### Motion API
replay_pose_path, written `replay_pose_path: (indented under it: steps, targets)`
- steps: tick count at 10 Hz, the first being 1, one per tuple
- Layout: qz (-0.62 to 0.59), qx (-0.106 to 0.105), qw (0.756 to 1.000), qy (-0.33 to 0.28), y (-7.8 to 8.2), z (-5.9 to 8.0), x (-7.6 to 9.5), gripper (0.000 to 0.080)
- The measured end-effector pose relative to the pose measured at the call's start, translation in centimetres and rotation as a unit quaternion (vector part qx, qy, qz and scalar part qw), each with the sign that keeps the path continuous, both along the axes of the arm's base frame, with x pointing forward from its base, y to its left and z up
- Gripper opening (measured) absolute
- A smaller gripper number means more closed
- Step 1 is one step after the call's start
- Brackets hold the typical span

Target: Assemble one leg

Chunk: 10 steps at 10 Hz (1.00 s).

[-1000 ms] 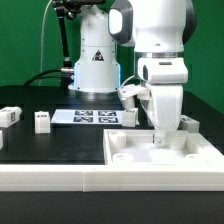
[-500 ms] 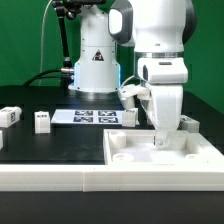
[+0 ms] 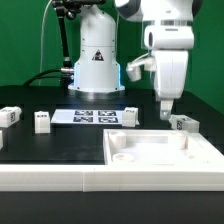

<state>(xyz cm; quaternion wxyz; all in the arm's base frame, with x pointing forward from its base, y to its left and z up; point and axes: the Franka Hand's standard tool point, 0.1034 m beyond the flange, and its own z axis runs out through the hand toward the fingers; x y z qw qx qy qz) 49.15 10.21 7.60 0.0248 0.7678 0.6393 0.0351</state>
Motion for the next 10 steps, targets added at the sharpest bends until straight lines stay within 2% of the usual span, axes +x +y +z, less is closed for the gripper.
replay_pose_path:
  steps: [1,3,6,7,8,10]
  targets:
    - [-0.015,0.002,1.0,-0.005,0.4,0.5,0.1,0.0649]
    - [-0.036,0.004,0.999,-0.002,0.3,0.1,0.0,0.0649]
    - [-0.162,0.019,0.987,0.0,0.5,0.0,-0.2,0.0649]
    - [-0.255,0.041,0.966,-0.007,1.3,-0.6,-1.3,0.0649]
    - [-0.316,0.048,0.947,0.0,2.1,-1.1,-2.4,0.0649]
    - [-0.419,0.062,0.906,0.01,4.2,-1.5,-3.0,0.0649]
